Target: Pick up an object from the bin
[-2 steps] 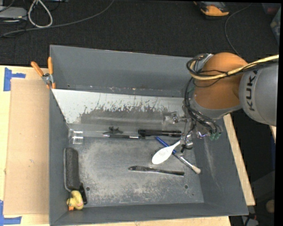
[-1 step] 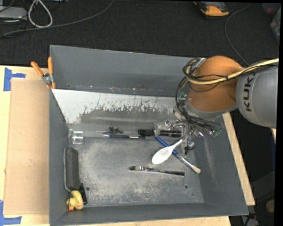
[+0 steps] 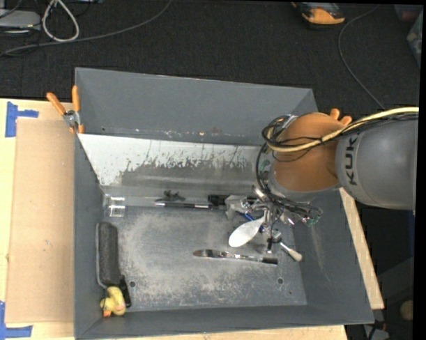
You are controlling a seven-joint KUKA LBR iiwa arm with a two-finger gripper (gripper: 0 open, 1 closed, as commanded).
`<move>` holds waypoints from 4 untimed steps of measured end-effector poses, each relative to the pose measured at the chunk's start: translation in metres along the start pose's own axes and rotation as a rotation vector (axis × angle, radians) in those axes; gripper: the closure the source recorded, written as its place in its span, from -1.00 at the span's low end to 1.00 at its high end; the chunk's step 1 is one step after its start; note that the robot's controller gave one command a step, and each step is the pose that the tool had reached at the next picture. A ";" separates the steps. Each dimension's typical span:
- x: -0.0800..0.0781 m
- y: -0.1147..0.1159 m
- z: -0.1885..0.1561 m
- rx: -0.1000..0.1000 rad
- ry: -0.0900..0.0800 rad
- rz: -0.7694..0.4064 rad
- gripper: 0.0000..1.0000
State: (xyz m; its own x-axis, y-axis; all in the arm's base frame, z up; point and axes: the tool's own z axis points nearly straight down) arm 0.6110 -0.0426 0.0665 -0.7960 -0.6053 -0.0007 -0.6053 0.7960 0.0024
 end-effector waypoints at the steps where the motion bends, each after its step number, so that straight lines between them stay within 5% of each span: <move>1: -0.004 -0.006 -0.003 0.006 -0.007 -0.440 1.00; 4: -0.002 -0.003 -0.037 -0.005 -0.002 -0.436 1.00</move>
Offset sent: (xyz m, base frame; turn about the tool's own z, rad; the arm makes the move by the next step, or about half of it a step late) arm 0.0000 0.0000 0.0000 0.0000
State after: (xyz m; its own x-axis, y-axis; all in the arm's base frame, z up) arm 0.6146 -0.0435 0.1032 -0.4660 -0.8848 -0.0043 -0.8848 0.4660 0.0065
